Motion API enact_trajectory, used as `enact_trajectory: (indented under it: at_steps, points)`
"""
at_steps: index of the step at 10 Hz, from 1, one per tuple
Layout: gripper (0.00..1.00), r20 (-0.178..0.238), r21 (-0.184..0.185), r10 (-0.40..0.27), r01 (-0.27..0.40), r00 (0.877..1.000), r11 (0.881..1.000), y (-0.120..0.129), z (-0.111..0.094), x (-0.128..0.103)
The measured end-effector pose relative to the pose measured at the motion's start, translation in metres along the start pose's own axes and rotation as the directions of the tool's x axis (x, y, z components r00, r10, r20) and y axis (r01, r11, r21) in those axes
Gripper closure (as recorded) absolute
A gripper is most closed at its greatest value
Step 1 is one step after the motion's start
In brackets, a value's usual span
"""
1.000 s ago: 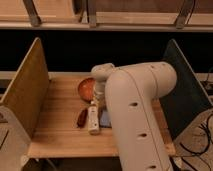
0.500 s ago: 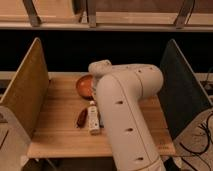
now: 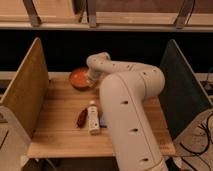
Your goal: Push the ceramic bowl across the table
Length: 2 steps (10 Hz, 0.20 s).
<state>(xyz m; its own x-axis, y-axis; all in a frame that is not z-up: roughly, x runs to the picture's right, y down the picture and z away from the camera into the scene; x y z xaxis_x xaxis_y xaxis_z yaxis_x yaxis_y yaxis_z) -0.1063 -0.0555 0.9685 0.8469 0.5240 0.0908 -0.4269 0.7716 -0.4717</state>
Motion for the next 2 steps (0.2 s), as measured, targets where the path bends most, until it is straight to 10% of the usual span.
enact_trajectory:
  at_steps: [2]
  points:
    - [1.00, 0.098, 0.063, -0.088, 0.082, 0.991, 0.995, -0.008, -0.028, -0.027]
